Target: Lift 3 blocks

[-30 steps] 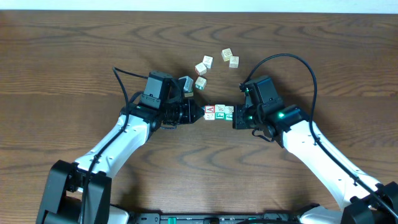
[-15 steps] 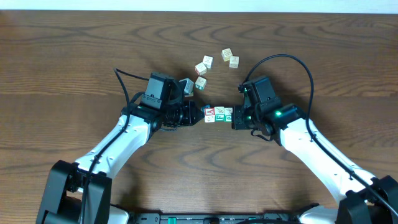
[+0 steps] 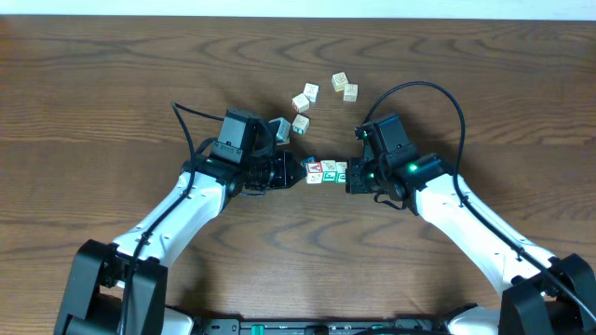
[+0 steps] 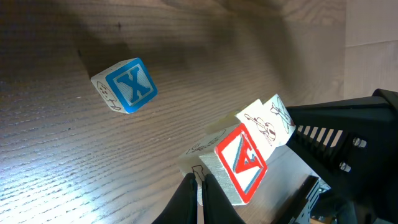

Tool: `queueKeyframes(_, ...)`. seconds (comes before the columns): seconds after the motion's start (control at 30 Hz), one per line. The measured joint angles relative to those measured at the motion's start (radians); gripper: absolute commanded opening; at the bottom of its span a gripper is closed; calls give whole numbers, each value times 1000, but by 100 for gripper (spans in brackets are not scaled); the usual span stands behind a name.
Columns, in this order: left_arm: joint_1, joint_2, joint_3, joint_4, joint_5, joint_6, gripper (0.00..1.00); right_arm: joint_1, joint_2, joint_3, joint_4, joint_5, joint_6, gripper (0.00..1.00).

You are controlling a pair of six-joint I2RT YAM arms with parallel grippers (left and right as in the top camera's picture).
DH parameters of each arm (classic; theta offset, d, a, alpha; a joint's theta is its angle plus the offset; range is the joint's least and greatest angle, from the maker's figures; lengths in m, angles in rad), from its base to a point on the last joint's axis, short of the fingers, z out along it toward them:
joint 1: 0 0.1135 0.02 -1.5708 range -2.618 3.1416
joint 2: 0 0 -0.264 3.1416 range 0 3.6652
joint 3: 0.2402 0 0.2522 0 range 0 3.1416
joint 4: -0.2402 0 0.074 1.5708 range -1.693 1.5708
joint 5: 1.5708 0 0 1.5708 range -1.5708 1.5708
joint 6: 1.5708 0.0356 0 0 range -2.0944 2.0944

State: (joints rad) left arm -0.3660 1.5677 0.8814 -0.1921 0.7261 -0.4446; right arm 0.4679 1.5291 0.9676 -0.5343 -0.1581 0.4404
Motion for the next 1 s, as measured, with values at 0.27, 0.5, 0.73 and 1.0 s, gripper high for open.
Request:
queueKeyframes(0.27,-32,-1,0,0,-58,0,8,0,2,0,-7,12,-1,1)
queueKeyframes(0.5,-50,-1,0,-3,-109,0,7,0,2,0,-8,17,-2,1)
queueKeyframes(0.73,-50,3,0,-3,-113,0,7,0,2,0,-7,17,-2,1)
queueKeyframes(1.0,-51,31,0,-5,-124,0,7,0,6,0,-7,11,-4,1)
